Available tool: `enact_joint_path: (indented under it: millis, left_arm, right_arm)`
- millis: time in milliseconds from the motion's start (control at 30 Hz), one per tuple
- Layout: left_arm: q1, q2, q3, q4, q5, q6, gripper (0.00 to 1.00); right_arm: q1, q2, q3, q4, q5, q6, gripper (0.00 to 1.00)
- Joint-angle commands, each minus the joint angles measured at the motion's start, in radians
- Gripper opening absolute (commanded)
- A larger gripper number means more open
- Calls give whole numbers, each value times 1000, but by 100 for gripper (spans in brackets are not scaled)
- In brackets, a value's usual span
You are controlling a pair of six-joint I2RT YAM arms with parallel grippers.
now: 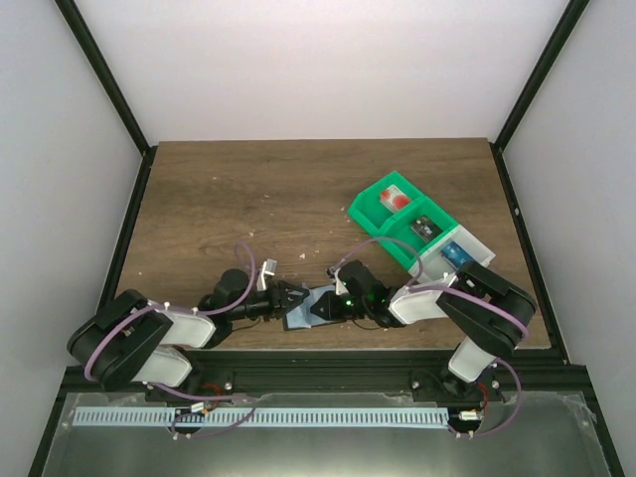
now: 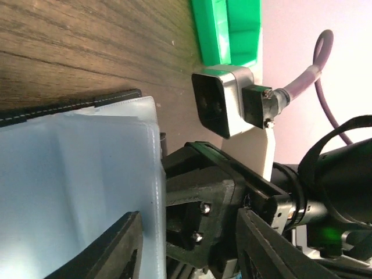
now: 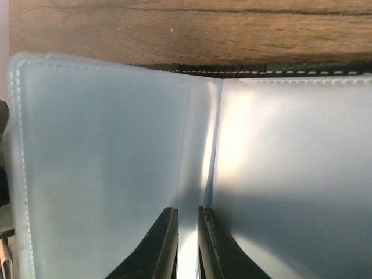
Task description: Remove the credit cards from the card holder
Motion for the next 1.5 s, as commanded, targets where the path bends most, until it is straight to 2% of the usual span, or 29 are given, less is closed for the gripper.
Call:
enact_joint_path:
  millis: [0,67,100,167,233,400,600,667,733,767,800,867,900,933,967,1233,1467]
  left_arm:
    - [-3,7,6,-12,0,44,43]
    - [-2,-21,8,-49,-6,60,44]
    - [-1,-45,13,-92,-23,72,47]
    - [2,-98,32,-220,-71,105,63]
    - [9,-144,55,-376,-107,157,71]
    - [37,-234,100,-601,-180,273,73]
    - [73,-296,87,-693,-199,317,73]
    - [76,-332,91,-744,-211,340,77]
    - [77,-388,103,-800,-221,362,83]
    - [76,-423,113,-832,-227,371,97]
    - [75,-458,123,-863,-233,379,100]
    - [77,-529,161,-952,-253,400,100]
    - [77,-561,187,-996,-270,413,100]
    - [77,-592,216,-1035,-286,429,100]
    - [78,-617,245,-1076,-303,447,100]
    - [80,-755,520,-1276,-353,564,100]
    - [80,-815,607,-1325,-332,589,100]
  right_arm:
    - [12,1,-19,-36,-12,-4,12]
    - [12,-38,-7,-79,-4,-19,13]
    - [11,-67,-1,-113,9,-26,15]
    - [10,-135,9,-174,40,-45,20]
    - [1,-198,15,-247,75,-65,25]
    - [-76,-309,-43,-293,92,-90,34]
    - [-145,-361,-89,-327,95,-127,47]
    - [-156,-383,-90,-354,97,-137,52]
    - [-157,-427,-78,-400,109,-151,62]
    - [-157,-459,-74,-424,118,-156,66]
    - [-157,-493,-67,-452,134,-159,69]
    - [-158,-585,-48,-528,180,-164,73]
    - [-159,-623,-36,-565,201,-167,78]
    - [-159,-663,-22,-599,219,-170,92]
    - [-159,-699,-6,-639,245,-173,99]
    - [-159,-959,215,-930,441,-215,100]
    - [-158,-1075,338,-975,469,-212,100]
